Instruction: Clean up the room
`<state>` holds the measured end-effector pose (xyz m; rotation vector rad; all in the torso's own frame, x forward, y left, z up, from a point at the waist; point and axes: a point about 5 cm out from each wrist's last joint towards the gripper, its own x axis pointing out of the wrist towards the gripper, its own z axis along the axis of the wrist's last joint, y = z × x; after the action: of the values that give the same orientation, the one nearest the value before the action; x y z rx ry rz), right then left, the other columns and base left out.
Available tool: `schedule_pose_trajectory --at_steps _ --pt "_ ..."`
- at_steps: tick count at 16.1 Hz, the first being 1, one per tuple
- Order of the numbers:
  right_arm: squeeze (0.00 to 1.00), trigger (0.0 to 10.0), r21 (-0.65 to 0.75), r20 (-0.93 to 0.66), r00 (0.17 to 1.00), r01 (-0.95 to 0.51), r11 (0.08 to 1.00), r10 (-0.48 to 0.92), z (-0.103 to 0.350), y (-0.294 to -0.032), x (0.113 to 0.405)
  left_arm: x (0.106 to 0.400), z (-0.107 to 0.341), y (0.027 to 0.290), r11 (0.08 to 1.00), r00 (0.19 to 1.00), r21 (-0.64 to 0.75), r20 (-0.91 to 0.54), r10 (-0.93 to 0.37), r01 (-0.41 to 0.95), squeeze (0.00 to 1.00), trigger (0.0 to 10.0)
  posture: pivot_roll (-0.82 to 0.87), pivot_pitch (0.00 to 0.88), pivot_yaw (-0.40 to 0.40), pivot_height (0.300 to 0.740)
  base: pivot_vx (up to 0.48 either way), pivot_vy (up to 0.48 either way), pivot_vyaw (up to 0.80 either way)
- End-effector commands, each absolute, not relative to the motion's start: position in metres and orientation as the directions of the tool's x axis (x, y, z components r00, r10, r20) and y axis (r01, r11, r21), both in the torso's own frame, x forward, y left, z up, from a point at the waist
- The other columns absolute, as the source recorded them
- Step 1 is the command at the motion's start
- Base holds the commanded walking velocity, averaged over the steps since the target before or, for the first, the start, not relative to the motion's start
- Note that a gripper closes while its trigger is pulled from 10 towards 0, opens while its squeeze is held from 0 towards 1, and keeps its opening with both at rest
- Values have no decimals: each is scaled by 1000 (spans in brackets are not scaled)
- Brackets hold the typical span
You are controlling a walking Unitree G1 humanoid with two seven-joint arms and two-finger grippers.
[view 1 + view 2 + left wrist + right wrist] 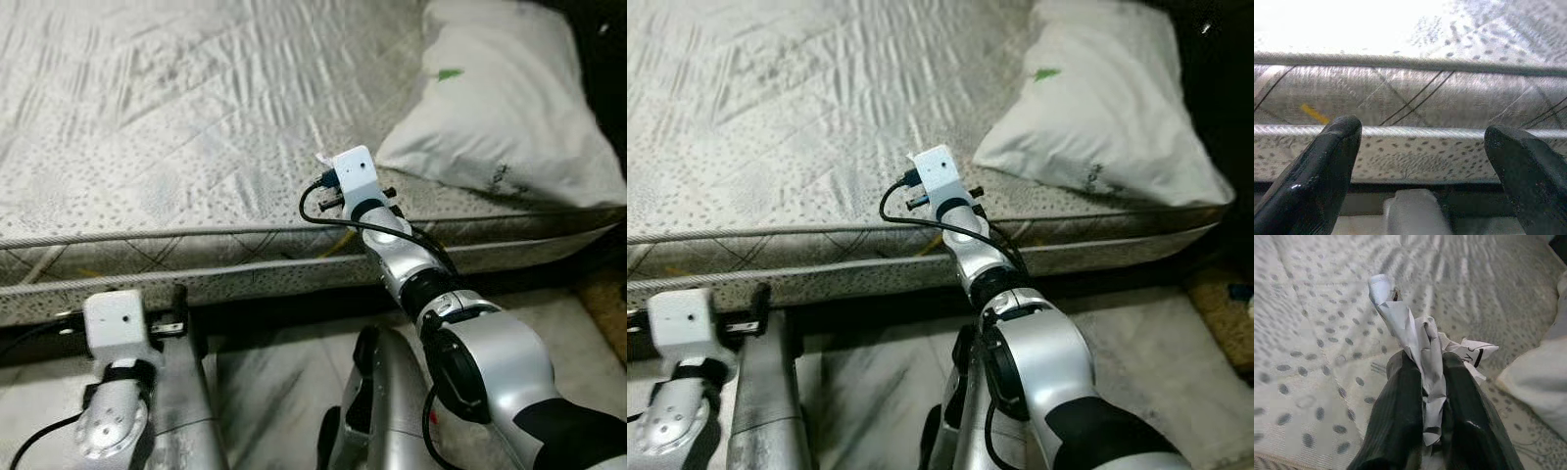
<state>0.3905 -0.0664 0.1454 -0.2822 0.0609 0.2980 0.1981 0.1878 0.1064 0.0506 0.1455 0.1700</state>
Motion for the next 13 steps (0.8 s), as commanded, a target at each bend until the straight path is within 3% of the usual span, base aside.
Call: schedule_pose_trajectory --at_steps 1,5,7,9,13 --pt "0 0 -244 -110 954 -299 922 280 148 -71 393 201 105 185 985 977 61 -134 168 -161 0 10000 424 14 -183 481 0 0 0" --pt "0 0 -185 -58 897 -440 878 438 159 -64 392 236 103 167 995 992 16 -85 98 -97 0 10000 268 0 -161 481 0 0 0" --pt "0 0 -137 -27 853 -520 843 522 152 -63 385 252 114 159 996 999 75 13 37 -38 0 10000 198 0 -128 481 0 0 0" --pt "0 0 -69 6 872 -488 870 490 138 -75 375 263 112 150 998 1000 57 10 6 -7 0 10000 169 0 -97 481 0 0 0" --pt "0 0 0 36 966 -256 967 256 99 -114 341 274 106 146 998 999 46 13 -39 38 0 10000 131 0 -39 481 0 0 0"
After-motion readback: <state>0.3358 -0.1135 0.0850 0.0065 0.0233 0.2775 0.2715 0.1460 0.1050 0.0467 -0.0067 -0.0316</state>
